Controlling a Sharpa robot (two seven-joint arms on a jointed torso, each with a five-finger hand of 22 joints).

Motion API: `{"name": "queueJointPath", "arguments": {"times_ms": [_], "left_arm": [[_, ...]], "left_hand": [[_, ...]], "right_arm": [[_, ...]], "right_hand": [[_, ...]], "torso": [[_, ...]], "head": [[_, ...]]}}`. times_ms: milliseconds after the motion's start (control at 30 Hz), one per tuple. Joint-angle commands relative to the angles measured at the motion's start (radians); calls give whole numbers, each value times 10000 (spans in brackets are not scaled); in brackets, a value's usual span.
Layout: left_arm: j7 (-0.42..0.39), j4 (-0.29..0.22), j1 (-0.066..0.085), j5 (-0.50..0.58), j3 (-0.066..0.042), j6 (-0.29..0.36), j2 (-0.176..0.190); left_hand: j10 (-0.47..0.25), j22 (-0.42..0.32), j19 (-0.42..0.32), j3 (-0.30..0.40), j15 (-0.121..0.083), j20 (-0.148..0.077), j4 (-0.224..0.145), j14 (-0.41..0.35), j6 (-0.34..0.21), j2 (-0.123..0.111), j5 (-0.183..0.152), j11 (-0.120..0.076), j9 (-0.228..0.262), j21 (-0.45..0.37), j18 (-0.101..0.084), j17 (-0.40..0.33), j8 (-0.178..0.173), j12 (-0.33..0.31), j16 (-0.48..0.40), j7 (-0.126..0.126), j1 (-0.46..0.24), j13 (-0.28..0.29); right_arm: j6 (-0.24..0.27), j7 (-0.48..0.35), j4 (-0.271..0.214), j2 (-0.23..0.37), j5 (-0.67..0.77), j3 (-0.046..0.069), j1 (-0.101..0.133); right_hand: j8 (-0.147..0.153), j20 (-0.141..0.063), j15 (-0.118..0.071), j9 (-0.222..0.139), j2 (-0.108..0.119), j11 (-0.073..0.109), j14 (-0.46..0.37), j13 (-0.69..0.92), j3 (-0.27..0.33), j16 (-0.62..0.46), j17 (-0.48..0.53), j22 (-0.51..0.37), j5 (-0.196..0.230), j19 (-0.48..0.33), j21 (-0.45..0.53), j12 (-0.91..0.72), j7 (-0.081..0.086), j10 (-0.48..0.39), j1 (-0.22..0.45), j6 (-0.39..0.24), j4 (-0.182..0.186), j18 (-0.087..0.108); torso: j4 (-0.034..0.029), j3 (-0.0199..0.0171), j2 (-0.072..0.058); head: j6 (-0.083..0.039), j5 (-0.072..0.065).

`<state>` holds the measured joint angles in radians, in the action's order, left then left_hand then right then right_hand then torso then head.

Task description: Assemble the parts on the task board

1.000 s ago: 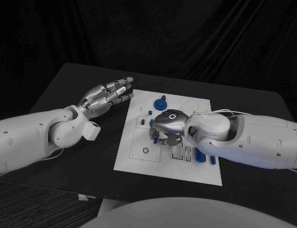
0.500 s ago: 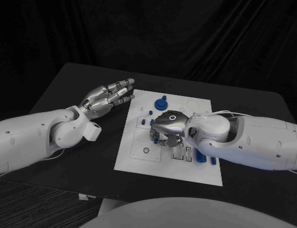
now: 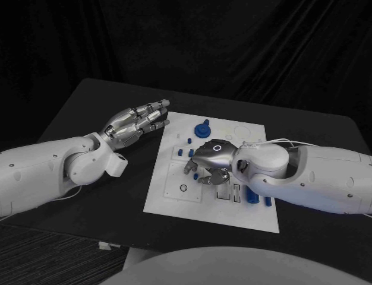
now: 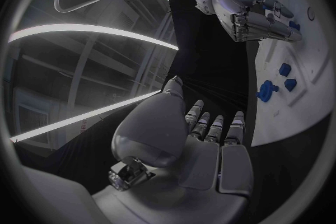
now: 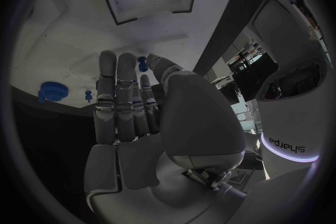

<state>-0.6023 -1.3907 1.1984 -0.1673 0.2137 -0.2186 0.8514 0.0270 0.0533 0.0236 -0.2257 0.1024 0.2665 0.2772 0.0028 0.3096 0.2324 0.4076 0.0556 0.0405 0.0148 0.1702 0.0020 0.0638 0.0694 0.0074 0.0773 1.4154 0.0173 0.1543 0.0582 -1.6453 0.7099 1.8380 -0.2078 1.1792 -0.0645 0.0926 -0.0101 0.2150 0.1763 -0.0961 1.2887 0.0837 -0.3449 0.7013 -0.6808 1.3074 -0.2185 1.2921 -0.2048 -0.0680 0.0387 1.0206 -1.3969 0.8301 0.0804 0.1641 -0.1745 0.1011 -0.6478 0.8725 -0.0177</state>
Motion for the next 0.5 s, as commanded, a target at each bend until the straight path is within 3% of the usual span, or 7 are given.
{"name": "queueJointPath", "arguments": {"times_ms": [33, 133, 267, 367, 500], "left_arm": [[-74, -5, -18, 50, -9, -155, -21], [-71, 6, -22, 50, -9, -162, -27], [-67, 16, -27, 50, -9, -173, -33], [-67, 20, -32, 50, -9, -182, -34], [-69, 24, -36, 50, -9, -171, -38]], "left_hand": [[-45, 4, -34, 17, 78, 46, 16, -20, 51, 98, 35, -9, 10, -22, 92, -14, 38, -24, -63, 16, 42, -11], [-45, 4, -34, 17, 78, 46, 16, -20, 51, 98, 35, -9, 10, -22, 92, -14, 38, -24, -63, 16, 42, -11], [-47, 7, -32, 17, 82, 49, 15, -20, 66, 97, 34, -10, 12, -22, 92, -13, 43, -26, -62, 20, 43, -12], [-47, 7, -32, 17, 82, 49, 15, -20, 66, 97, 34, -10, 12, -22, 92, -13, 43, -26, -62, 20, 43, -12], [-52, 4, -33, 18, 88, 54, 11, -22, 83, 96, 35, -10, 15, -22, 92, -15, 50, -32, -65, 26, 46, -13]], "right_arm": [[-286, 270, -6, 30, 66, 4, -27], [-248, 274, -7, 59, 66, 4, -27], [37, 230, -18, 144, 66, 4, -26], [482, 145, -67, 301, 66, 4, -19], [995, 83, -215, 674, 66, 4, 100]], "right_hand": [[-15, 35, 13, -104, -25, -32, -91, 8, 287, -48, -11, 48, 242, -59, 143, -45, -69, -383, 83, -219, 16, 151], [-14, 70, 57, -260, -120, -62, -163, 24, 783, -11, -32, -3, 511, -44, 294, -85, -150, -957, 20, -504, 108, 163], [-21, 117, 104, -505, -42, -104, -258, -19, 1565, 34, -33, -76, 849, 1, 530, -149, -302, -1837, -305, -885, 674, 168], [-73, 120, 101, -602, 92, -93, -259, -62, 1802, 78, -29, -95, 866, 69, 641, -310, -309, -2157, -695, -858, 1259, 171], [-129, 106, 87, -637, 103, -72, -238, -68, 1854, 117, -29, -92, 859, 125, 699, -497, -256, -2197, -926, -728, 1596, 174]], "torso": [[6, 2, 0], [4, -3, -4], [1, -5, -11], [10, -2, -10], [12, -1, -12]], "head": [[1, -6], [1, -16], [1, -72], [1, -102], [1, -124]]}}
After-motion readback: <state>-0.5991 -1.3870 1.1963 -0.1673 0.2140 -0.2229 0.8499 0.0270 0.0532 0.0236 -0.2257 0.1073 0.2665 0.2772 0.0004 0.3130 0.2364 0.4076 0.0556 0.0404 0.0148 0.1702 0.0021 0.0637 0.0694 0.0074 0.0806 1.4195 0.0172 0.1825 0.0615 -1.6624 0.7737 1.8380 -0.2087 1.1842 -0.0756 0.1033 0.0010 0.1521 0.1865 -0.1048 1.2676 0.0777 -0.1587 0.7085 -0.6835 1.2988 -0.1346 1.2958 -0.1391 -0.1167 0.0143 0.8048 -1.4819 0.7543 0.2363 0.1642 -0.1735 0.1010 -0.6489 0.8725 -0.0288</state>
